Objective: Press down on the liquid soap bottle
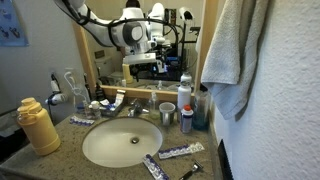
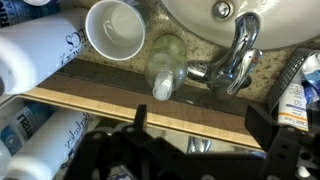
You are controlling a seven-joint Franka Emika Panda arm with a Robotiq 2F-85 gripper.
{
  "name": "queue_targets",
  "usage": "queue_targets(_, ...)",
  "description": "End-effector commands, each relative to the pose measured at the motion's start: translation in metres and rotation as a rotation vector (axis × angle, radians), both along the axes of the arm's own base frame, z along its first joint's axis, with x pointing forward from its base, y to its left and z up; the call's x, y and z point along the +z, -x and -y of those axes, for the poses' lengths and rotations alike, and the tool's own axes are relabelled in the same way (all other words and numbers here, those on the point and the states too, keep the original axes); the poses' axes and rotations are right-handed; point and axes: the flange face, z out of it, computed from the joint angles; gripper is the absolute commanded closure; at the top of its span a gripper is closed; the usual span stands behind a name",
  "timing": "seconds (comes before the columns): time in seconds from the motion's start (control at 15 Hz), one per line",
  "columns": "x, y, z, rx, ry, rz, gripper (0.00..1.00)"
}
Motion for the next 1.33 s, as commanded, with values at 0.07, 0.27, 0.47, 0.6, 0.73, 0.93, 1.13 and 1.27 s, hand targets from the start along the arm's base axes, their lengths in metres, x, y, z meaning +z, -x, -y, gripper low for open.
queue_targets(0.07, -0.006, -0.022, 0.008, -0.041, -0.022, 0.035, 0.0)
queue_targets(0.27, -0.011, -0.032, 0.016, -0.058, -0.028, 0.034, 0.0)
queue_targets(0.47, -0.016, -0.04, 0.025, -0.068, -0.036, 0.033, 0.0)
queue_targets(0.6, -0.021, -0.044, 0.028, -0.073, -0.044, 0.029, 0.0)
queue_targets(0.73, -0.026, -0.049, 0.03, -0.072, -0.048, 0.024, 0.28)
queue_targets(0.93, -0.032, -0.053, 0.03, -0.077, -0.05, 0.007, 0.51)
queue_targets(1.13, -0.037, -0.056, 0.028, -0.075, -0.049, -0.03, 0.73)
queue_targets(1.27, -0.041, -0.056, 0.027, -0.076, -0.049, -0.05, 0.88)
